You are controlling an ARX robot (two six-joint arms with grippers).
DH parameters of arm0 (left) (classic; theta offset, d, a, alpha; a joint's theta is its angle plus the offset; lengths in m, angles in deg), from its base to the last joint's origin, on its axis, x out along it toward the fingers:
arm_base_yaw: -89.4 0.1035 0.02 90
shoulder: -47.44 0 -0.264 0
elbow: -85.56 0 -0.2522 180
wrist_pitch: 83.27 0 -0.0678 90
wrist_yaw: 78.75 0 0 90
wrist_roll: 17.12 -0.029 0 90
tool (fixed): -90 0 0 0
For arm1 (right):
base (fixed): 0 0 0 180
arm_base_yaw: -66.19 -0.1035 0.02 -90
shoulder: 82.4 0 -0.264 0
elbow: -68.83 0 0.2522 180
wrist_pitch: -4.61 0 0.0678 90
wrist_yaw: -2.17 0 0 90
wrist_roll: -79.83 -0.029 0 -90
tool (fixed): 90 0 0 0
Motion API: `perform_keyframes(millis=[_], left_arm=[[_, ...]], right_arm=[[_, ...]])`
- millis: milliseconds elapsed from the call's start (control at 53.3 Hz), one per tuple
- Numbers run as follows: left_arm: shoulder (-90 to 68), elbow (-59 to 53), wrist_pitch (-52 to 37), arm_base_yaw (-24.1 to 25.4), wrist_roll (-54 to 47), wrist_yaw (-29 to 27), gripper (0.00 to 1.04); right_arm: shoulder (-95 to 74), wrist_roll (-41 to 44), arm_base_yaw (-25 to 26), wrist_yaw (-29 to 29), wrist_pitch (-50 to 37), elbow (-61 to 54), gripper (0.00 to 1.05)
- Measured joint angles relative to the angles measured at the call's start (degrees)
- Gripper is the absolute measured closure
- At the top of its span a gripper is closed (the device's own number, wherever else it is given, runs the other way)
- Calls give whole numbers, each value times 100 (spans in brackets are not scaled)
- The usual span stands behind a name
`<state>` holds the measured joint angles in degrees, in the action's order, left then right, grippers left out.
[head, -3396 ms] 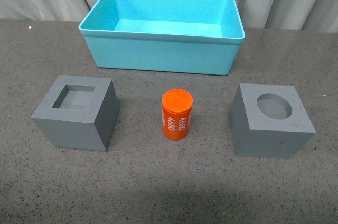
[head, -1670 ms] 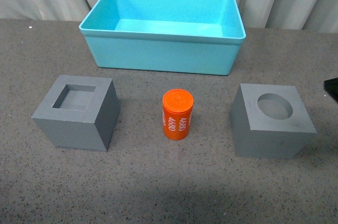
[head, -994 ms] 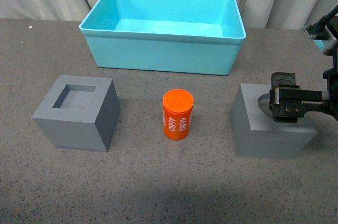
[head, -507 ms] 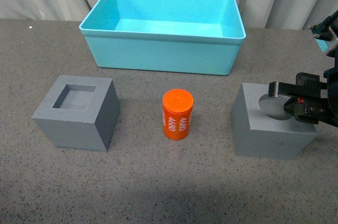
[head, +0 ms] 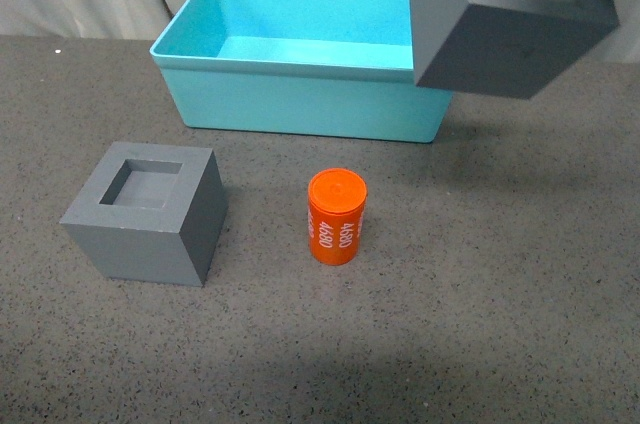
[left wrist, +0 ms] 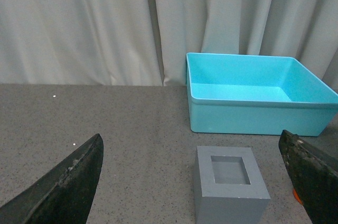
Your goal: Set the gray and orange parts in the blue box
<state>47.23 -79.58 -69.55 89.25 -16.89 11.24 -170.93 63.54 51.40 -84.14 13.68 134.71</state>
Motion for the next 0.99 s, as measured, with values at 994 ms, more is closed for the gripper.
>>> perform_keyframes(millis=[994], left_arm=[[0, 0, 0, 0, 0, 0, 7]], right_arm=[[-4354, -350, -212, -286, 824, 4199, 86]])
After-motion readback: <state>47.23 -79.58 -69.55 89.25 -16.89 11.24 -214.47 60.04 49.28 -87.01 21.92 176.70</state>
